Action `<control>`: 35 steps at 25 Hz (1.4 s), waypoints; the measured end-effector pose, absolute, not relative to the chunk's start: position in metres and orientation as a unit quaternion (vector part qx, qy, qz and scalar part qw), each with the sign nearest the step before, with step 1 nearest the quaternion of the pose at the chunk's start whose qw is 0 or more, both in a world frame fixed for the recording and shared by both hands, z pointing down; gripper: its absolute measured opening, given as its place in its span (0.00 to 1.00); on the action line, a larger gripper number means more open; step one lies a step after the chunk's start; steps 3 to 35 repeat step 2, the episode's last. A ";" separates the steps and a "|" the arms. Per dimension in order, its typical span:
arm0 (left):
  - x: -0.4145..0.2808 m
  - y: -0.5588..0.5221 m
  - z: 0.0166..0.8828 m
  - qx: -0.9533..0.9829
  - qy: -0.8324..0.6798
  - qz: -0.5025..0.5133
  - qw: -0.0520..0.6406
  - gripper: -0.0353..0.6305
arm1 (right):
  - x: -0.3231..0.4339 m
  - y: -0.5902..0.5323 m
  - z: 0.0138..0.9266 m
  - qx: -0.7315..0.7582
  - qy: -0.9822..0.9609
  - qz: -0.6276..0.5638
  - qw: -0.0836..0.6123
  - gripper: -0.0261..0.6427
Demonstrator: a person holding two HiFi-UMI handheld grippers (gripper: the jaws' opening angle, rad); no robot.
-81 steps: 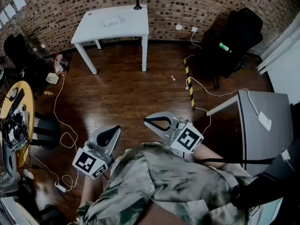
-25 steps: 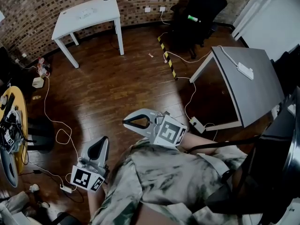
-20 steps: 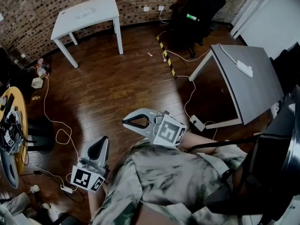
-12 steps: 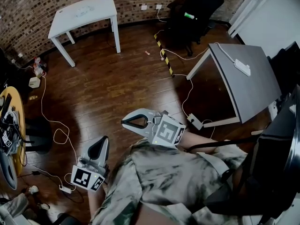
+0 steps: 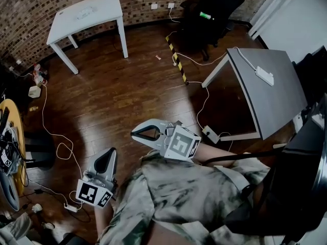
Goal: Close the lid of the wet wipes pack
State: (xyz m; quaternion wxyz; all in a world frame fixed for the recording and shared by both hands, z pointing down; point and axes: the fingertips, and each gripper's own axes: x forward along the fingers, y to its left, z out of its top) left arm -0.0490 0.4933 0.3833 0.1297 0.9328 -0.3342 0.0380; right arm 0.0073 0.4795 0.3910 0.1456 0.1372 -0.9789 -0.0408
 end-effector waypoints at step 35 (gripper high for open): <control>-0.040 0.480 0.386 0.932 -0.336 0.040 0.131 0.06 | 0.016 0.466 0.394 0.136 -0.979 -0.040 0.147 0.04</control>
